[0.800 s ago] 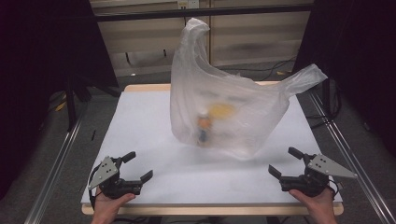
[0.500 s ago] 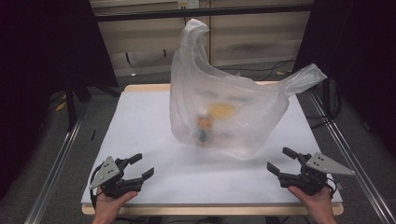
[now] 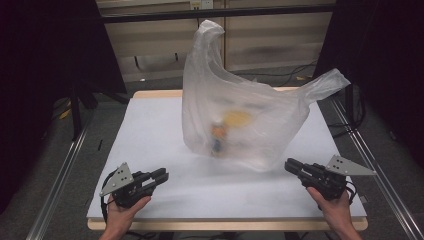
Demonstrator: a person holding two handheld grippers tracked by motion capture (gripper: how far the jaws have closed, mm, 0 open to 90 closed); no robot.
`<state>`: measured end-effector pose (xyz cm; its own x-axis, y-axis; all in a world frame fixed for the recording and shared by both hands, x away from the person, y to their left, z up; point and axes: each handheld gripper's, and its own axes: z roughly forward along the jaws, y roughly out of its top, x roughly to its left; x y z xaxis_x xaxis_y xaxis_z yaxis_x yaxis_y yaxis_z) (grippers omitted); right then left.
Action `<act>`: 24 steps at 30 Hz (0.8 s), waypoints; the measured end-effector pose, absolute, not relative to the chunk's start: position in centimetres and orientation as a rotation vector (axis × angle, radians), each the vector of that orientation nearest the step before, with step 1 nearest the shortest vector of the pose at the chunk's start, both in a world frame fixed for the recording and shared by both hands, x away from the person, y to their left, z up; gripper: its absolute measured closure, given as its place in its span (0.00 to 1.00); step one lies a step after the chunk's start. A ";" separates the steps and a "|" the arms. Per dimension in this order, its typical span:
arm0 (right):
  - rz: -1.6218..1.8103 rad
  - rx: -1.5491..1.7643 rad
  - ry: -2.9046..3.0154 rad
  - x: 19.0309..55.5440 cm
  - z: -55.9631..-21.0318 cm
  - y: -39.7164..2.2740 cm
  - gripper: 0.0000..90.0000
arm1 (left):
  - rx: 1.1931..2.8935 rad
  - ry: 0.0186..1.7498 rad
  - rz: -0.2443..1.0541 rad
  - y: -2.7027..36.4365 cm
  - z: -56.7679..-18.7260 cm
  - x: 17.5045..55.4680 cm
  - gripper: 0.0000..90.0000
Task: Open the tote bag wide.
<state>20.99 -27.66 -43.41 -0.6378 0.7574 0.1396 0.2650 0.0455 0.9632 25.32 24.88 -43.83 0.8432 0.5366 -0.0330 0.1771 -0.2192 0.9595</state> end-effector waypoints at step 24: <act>1.712 0.927 2.018 24.9 -38.2 -24.3 1.00 | 1.777 0.507 0.300 21.0 -39.8 29.7 1.00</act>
<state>24.87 -24.27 -38.20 -0.7311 0.6646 0.1544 0.2604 0.0626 0.9635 29.72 21.00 -39.77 0.8715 0.4866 -0.0617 0.1808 -0.2017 0.9626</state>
